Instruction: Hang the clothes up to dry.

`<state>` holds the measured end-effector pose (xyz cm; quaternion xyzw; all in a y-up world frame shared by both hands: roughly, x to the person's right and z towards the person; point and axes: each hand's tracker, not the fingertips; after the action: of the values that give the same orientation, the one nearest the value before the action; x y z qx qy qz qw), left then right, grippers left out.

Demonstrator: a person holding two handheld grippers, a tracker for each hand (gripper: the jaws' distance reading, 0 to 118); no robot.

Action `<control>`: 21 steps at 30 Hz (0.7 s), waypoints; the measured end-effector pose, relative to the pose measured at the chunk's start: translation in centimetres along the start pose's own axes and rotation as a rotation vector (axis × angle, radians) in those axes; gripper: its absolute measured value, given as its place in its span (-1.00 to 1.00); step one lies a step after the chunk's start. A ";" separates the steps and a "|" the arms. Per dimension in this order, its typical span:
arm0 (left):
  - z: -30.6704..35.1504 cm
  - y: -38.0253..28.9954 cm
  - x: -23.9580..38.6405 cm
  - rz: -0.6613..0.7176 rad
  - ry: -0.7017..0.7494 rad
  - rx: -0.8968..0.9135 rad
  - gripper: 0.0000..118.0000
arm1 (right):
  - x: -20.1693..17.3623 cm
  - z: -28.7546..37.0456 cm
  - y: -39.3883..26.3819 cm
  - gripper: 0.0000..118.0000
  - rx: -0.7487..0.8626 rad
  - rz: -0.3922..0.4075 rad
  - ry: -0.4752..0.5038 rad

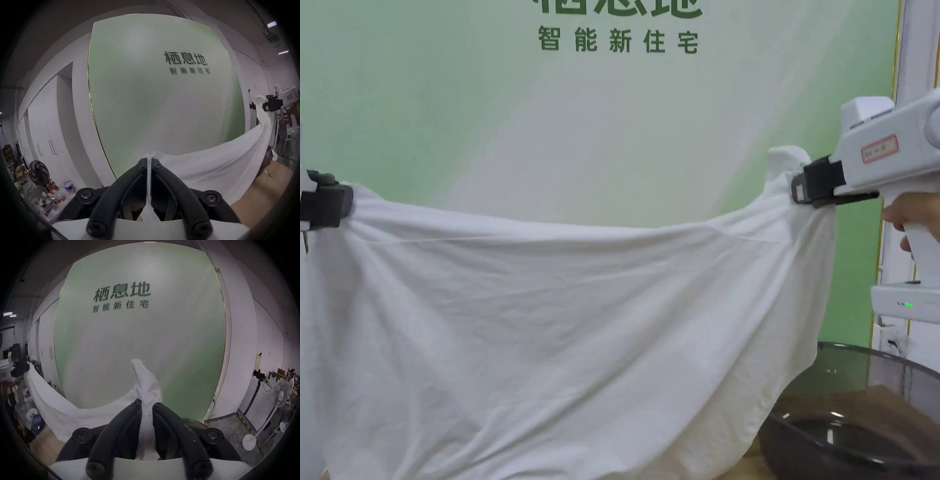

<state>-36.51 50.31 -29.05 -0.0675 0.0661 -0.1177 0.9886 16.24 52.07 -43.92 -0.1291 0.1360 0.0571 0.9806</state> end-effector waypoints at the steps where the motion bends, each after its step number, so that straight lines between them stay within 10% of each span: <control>1: 0.4 -1.4 0.6 0.000 -0.020 -0.035 -0.97 | 0.1 0.4 -1.5 -0.81 -0.020 0.019 -0.006; 21: 13.4 -27.7 5.2 0.137 -0.241 -0.536 -0.97 | -1.5 11.5 -31.5 -0.81 -0.464 -0.003 0.217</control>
<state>-35.73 23.99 -12.38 -0.3349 -0.0188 -0.0201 0.9418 22.39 24.77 -25.32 -0.3561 0.2236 0.0714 0.9045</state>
